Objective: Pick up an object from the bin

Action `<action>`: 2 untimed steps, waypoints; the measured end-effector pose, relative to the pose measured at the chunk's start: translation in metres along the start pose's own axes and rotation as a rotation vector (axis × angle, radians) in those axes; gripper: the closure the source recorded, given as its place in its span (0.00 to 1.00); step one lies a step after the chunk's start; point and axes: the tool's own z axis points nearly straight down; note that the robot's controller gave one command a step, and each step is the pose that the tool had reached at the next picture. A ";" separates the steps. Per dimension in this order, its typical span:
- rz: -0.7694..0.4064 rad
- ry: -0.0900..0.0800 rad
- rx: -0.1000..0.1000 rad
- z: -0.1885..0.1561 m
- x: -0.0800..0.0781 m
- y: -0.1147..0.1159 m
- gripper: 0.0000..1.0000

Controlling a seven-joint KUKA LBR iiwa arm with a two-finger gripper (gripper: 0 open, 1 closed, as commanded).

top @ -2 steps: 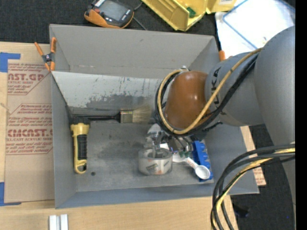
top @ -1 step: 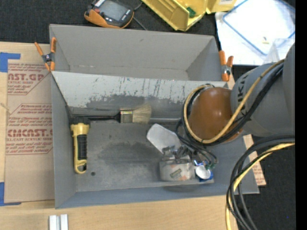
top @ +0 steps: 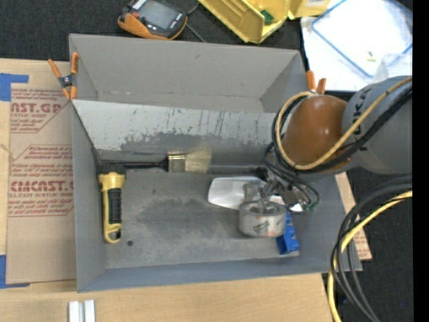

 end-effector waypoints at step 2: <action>0.012 -0.005 -0.001 0.012 -0.034 0.020 1.00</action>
Offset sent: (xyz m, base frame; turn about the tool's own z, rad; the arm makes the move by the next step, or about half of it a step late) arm 0.0262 0.0269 -0.0127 0.0134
